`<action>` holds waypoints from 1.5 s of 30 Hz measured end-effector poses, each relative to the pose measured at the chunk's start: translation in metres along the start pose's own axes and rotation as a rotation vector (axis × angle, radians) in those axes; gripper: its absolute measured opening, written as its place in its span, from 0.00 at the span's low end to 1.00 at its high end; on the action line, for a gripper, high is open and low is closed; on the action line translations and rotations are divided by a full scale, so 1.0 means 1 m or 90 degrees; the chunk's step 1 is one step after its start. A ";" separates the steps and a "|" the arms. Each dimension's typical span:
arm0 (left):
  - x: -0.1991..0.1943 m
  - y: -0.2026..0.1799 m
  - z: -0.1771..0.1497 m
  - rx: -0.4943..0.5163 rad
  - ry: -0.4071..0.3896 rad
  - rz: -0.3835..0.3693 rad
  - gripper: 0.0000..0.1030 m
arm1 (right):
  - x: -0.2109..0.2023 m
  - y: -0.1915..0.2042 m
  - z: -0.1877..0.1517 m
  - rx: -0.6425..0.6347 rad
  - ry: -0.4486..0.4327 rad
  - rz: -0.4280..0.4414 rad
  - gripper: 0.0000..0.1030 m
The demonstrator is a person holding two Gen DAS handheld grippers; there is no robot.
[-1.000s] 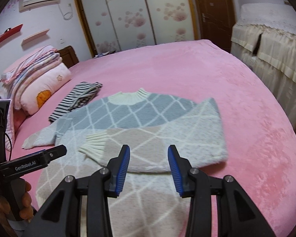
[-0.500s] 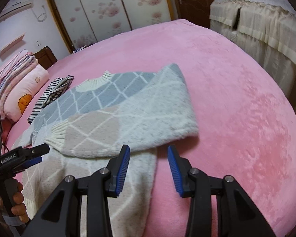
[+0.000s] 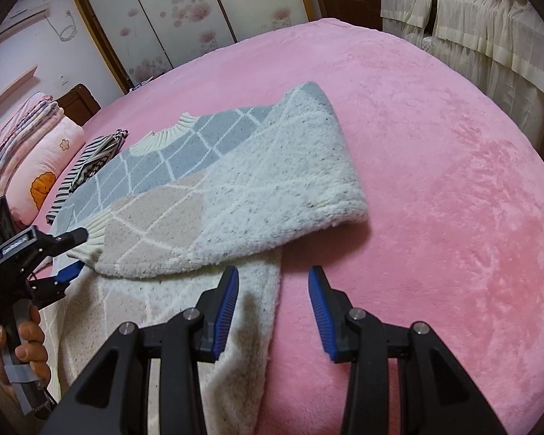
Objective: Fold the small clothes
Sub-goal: 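Grasp the folded sleeve cuff with the left tool, then lay the cuff flat on the sweater and open the left tool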
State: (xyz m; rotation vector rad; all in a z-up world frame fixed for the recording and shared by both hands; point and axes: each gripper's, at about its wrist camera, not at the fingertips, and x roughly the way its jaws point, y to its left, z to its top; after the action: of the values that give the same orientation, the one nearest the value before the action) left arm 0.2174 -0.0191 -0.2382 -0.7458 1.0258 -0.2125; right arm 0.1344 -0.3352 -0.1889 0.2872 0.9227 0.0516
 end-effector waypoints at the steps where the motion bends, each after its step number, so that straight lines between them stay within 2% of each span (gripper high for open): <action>1: 0.002 -0.001 0.001 0.000 -0.002 -0.001 0.41 | 0.001 0.000 0.000 0.001 0.001 -0.001 0.39; 2: 0.005 -0.003 0.003 0.001 -0.004 0.001 0.37 | 0.001 -0.001 0.000 0.002 0.001 -0.001 0.39; 4: 0.010 -0.006 0.006 0.010 -0.001 0.025 0.11 | 0.003 -0.001 -0.001 0.003 0.004 -0.001 0.39; 5: 0.014 -0.010 0.008 0.023 0.008 0.045 0.10 | 0.003 -0.001 -0.002 0.004 0.005 -0.002 0.39; 10: 0.010 -0.038 0.023 0.075 -0.015 0.059 0.08 | 0.004 -0.002 -0.003 0.005 0.008 -0.007 0.39; 16: -0.020 -0.087 0.050 0.166 -0.082 0.048 0.08 | 0.005 -0.004 0.006 0.002 -0.003 -0.020 0.39; 21: -0.051 -0.103 0.078 0.194 -0.152 0.054 0.08 | 0.016 -0.014 0.020 0.013 -0.009 -0.040 0.39; 27: -0.057 -0.079 0.115 0.179 -0.205 0.085 0.08 | 0.034 -0.019 0.039 0.022 -0.010 -0.038 0.39; 34: -0.024 -0.041 0.132 0.157 -0.190 0.144 0.08 | 0.052 -0.005 0.042 -0.011 -0.006 -0.047 0.39; 37: -0.008 -0.028 0.130 0.151 -0.181 0.168 0.08 | 0.055 -0.001 0.045 -0.021 -0.013 -0.057 0.39; 38: -0.003 -0.020 0.131 0.145 -0.176 0.183 0.08 | 0.056 0.001 0.046 -0.026 -0.016 -0.063 0.36; 39: 0.000 -0.014 0.131 0.138 -0.171 0.190 0.08 | 0.056 0.002 0.045 -0.032 -0.021 -0.062 0.20; 40: 0.002 -0.011 0.131 0.134 -0.168 0.193 0.08 | 0.056 0.004 0.045 -0.037 -0.020 -0.063 0.11; 45: 0.012 0.018 0.126 0.116 -0.136 0.212 0.08 | 0.040 0.004 0.041 -0.029 -0.066 -0.112 0.09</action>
State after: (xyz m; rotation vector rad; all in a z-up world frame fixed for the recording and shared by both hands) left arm 0.3263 0.0461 -0.2204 -0.4149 0.8979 0.0605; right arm 0.1917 -0.3334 -0.1959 0.1641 0.8397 -0.1032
